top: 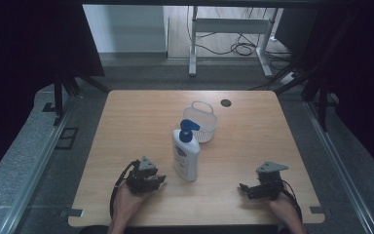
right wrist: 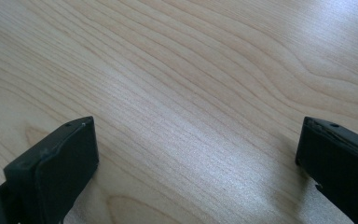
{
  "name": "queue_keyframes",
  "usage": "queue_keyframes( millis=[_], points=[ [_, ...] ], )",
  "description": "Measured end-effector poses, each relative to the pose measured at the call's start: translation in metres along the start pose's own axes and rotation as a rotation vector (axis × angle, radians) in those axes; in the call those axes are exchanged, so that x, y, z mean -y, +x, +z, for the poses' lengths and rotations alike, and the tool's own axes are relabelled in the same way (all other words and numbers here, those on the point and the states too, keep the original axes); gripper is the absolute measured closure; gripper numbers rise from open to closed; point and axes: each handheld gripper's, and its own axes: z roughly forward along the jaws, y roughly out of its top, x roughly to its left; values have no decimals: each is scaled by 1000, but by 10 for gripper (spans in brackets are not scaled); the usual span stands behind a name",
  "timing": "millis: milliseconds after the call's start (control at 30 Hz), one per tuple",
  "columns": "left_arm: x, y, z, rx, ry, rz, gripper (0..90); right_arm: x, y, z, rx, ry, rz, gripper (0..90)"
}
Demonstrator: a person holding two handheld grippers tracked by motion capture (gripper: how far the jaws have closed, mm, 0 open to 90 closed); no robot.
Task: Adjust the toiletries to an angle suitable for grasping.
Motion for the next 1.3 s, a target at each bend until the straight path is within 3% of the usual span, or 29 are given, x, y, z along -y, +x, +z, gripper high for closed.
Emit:
queue_keyframes(
  millis=[367,767,1000,1300],
  points=[
    [-13,12,-1,-18,-35,-8,621,0,0,0,0,1,0,0],
    [-27,21,11,-13,-54,-13,888,0,0,0,0,1,0,0],
    [-38,25,22,-8,-56,6,891,0,0,0,0,1,1,0],
    [-49,31,39,29,-71,7,890,0,0,0,0,1,0,0]
  ],
)
